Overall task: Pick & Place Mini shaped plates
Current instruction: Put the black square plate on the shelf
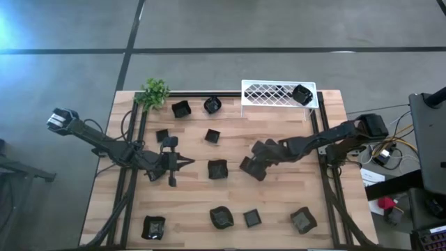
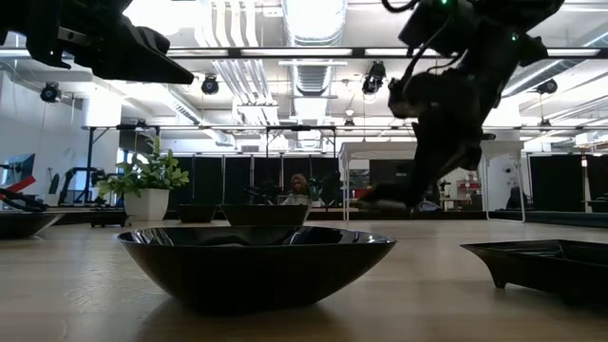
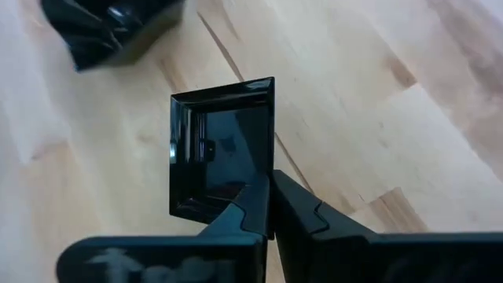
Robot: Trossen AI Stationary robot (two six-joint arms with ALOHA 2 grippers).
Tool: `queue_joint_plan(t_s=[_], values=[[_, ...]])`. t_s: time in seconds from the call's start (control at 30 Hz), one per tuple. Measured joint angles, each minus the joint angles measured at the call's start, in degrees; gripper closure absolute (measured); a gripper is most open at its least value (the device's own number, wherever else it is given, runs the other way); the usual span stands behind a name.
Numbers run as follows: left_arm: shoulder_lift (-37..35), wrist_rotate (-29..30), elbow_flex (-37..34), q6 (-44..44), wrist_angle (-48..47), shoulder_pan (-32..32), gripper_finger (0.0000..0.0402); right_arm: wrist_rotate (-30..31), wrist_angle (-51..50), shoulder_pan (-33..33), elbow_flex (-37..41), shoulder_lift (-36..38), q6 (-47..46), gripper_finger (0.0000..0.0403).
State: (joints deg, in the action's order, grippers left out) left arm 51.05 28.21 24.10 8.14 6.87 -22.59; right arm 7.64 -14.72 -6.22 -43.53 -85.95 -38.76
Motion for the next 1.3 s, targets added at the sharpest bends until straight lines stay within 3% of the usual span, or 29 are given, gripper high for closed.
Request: queue_joint_plan(t_s=[0.23,0.53,0.9,1.3], values=[[0.0,0.0,0.0,0.0,0.0,0.0,0.0402,2.36,-0.02,0.02,-0.07,6.81,-0.02,0.0395],[0.0,0.0,0.0,0.02,0.02,0.0,0.0402,11.72,-0.05,1.78,-0.11,17.81,1.44,0.0395],[0.0,-0.02,0.0,0.02,0.2,0.0,0.0402,12.05,-4.95,15.84,-3.46,26.01,6.21,0.0394],[0.0,-0.02,0.0,0.02,0.22,0.0,0.0402,12.02,-16.92,30.78,-13.47,23.52,10.94,0.0394]])
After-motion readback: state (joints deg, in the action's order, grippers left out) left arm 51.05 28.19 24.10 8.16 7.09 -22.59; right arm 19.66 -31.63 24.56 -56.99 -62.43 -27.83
